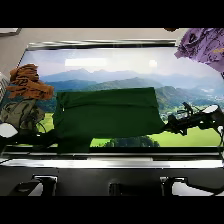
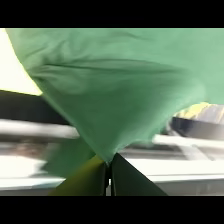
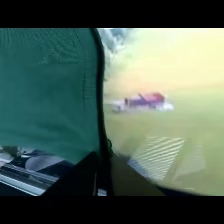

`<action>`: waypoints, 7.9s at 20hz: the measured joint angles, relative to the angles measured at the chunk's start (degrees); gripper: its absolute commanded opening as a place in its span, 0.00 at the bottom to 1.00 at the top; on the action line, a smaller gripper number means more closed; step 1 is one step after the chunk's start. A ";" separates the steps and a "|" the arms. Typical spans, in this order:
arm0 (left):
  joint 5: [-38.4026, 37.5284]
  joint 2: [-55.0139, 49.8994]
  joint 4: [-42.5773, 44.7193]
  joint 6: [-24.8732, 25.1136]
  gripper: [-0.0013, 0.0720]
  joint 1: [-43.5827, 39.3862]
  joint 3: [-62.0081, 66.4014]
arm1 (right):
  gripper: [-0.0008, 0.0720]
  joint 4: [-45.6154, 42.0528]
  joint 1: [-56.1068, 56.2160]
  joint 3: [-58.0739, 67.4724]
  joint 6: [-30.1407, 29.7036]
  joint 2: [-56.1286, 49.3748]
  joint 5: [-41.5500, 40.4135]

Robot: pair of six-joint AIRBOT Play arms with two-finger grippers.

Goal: Fold the clothes and pants, and hang the long-sleeved shirts on hangers.

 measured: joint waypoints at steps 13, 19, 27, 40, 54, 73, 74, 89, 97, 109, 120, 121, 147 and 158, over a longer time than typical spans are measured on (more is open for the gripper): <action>2.49 -6.78 1.03 2.56 0.04 -1.70 10.69 | 0.06 -7.82 6.12 0.96 5.38 12.00 -0.39; 7.80 -22.73 0.13 5.49 0.04 -1.79 22.25 | 0.06 -10.78 8.61 10.36 7.63 5.33 -6.86; 9.38 -39.76 0.13 7.28 0.04 -1.79 36.83 | 0.06 -7.54 12.17 26.51 5.70 -12.22 -8.20; 12.72 -49.55 0.15 7.19 0.76 -1.42 43.12 | 0.72 -11.06 16.50 38.60 12.04 -24.74 -11.80; 10.49 -46.80 2.62 7.02 0.94 -0.76 54.12 | 0.93 8.39 2.19 45.16 3.58 -33.46 2.23; 11.26 -47.95 -2.82 4.15 0.04 -3.58 54.93 | 0.06 -1.46 9.42 45.22 8.22 -27.71 2.29; 11.69 -48.68 -4.22 3.91 0.04 -5.35 54.93 | 0.06 -3.96 9.53 45.20 9.97 -25.44 3.21; 39.74 -65.26 -40.13 1.81 0.04 -44.54 55.04 | 0.06 -22.10 9.57 45.22 25.22 -0.26 19.17; 46.36 -74.55 -49.92 0.04 0.04 -52.52 65.70 | 0.06 -22.12 9.57 45.22 27.17 4.52 21.22; 26.36 -75.01 -34.58 -9.38 0.04 -44.39 77.50 | 0.06 -18.64 10.38 45.22 29.90 6.75 17.79; -2.91 -43.89 6.67 -10.80 0.04 -16.59 77.79 | 0.06 -18.36 41.70 45.22 48.54 -0.02 -0.28; -3.50 -42.03 7.41 -10.62 0.04 -14.56 77.79 | 0.06 -18.80 44.50 45.22 50.29 -1.84 -2.12; -5.46 -35.47 10.45 -7.76 0.04 -4.48 77.79 | 0.62 -12.85 57.00 45.22 52.76 -21.99 -22.10; -4.28 -35.47 11.23 -7.39 0.04 -3.67 77.79 | 0.83 1.66 25.90 43.04 26.47 -12.46 -3.87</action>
